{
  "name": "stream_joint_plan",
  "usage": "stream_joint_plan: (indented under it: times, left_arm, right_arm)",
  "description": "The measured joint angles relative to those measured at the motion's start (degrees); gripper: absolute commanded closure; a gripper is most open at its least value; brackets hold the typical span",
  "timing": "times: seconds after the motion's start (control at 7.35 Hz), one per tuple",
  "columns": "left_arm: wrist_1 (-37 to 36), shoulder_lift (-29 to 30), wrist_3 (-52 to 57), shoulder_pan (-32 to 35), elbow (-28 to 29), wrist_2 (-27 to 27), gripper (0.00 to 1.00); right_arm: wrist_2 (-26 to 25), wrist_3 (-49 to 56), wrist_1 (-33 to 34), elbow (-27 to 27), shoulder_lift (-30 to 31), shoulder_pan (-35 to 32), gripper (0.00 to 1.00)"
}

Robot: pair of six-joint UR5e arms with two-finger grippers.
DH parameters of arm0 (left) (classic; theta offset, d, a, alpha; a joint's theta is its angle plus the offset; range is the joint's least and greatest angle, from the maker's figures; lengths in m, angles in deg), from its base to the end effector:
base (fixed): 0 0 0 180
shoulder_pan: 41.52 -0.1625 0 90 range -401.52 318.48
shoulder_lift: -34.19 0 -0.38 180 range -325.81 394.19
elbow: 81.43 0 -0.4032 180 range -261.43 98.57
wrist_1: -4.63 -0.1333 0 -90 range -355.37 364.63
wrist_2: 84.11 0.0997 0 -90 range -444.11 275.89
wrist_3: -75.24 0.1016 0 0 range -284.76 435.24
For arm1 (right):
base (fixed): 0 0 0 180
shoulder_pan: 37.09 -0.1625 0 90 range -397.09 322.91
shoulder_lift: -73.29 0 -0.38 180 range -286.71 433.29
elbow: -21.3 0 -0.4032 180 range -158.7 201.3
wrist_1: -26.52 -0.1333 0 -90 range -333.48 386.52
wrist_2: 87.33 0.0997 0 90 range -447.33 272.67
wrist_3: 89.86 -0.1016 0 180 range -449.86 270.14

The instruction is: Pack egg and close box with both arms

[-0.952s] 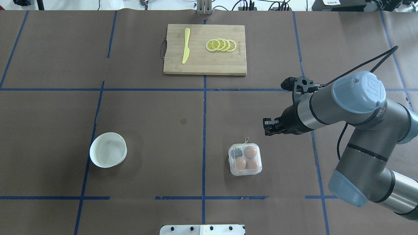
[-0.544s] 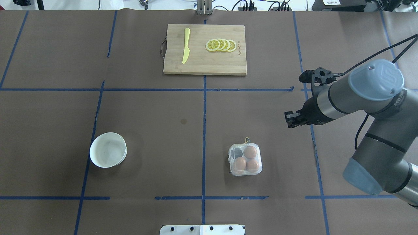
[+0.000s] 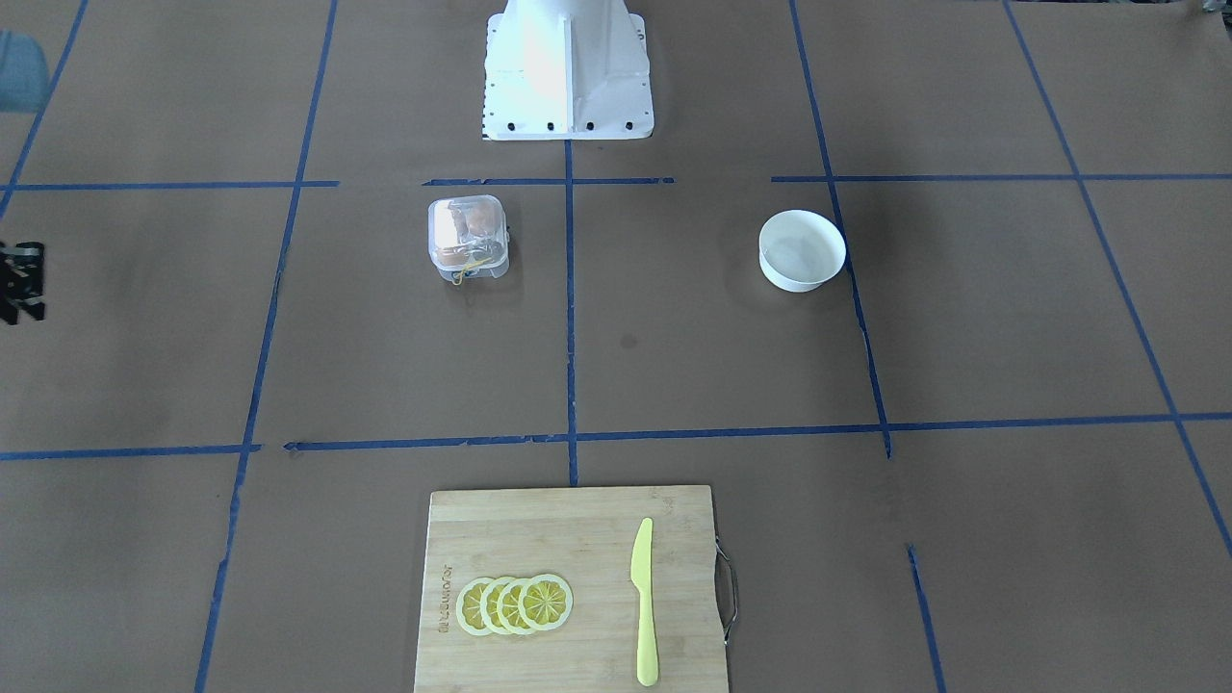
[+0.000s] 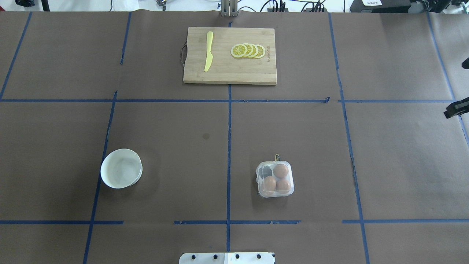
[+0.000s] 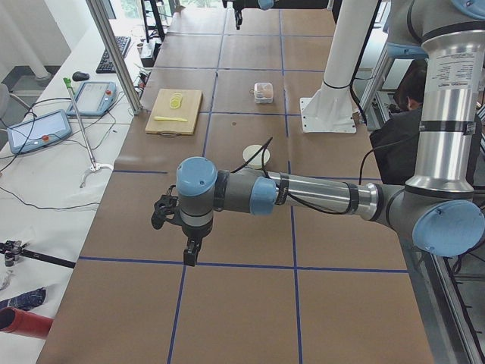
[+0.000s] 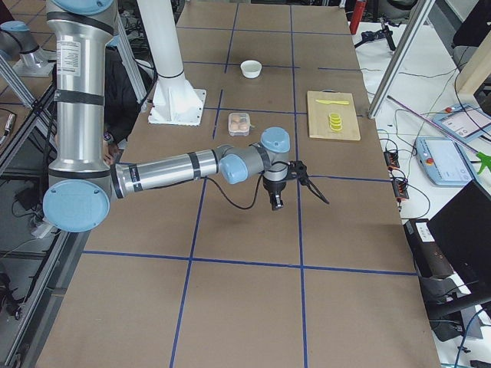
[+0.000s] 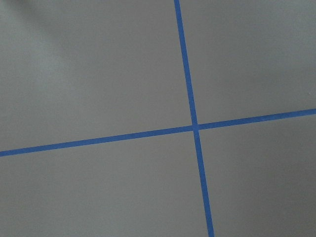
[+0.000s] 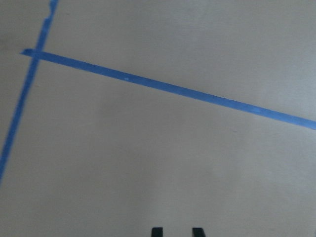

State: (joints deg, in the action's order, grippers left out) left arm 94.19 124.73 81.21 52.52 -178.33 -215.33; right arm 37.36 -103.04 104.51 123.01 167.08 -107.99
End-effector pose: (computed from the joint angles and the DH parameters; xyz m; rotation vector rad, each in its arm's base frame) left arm -0.1022 -0.5057 0.5540 0.1791 0.7057 0.0761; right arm -0.0911 -0.4938 0.5307 0.1574 -0.6703 -0.2045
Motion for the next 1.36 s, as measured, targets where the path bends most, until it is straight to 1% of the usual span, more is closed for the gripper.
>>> stream_joint_plan:
  times: [0.14,0.54,0.95,1.36]
  left_arm:
    - [0.0,0.0,0.0,0.0,0.0,0.0,0.0]
    - [0.0,-0.1,0.0,0.0,0.0,0.0,0.0]
    - [0.0,0.0,0.0,0.0,0.0,0.0,0.0]
    - [0.0,0.0,0.0,-0.1,0.0,-0.1,0.0]
  right_arm:
    - [1.1,5.0,0.6,-2.7,0.0,-4.2,0.0]
    - [4.4,14.8,8.0,-4.7,0.0,-13.4,0.0]
    - [4.8,17.0,9.6,-6.2,3.1,-16.2,0.0]
    - [4.4,17.0,8.6,-6.0,4.5,-16.7,0.0]
